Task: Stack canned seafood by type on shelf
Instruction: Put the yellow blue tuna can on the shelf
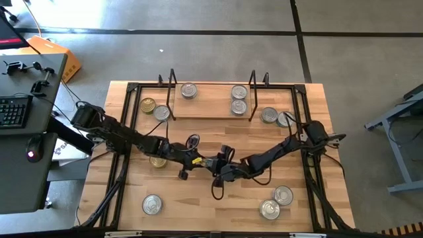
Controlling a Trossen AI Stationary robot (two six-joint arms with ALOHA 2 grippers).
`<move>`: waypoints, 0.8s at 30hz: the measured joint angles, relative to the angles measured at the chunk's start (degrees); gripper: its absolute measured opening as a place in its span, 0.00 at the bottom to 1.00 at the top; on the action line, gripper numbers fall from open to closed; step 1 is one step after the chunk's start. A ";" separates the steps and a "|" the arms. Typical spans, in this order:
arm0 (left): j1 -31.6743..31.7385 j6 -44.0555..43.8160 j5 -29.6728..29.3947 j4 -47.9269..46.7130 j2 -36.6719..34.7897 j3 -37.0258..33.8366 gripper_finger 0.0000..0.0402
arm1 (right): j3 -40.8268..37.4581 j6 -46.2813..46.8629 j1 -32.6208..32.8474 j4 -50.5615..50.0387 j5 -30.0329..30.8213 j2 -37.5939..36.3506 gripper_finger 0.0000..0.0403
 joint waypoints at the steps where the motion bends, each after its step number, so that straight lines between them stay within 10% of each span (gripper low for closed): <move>1: -0.35 0.16 -1.03 -0.44 -0.01 0.00 0.30 | 0.00 0.70 0.27 -1.78 0.32 -0.41 0.49; 14: -1.59 10.62 -25.13 -9.26 -0.17 7.01 0.30 | 0.00 25.16 10.93 -33.42 20.09 -8.42 0.54; 24: 17.16 29.33 -14.62 -8.95 0.02 14.58 0.30 | -0.02 31.44 13.65 -36.21 24.28 -8.37 0.55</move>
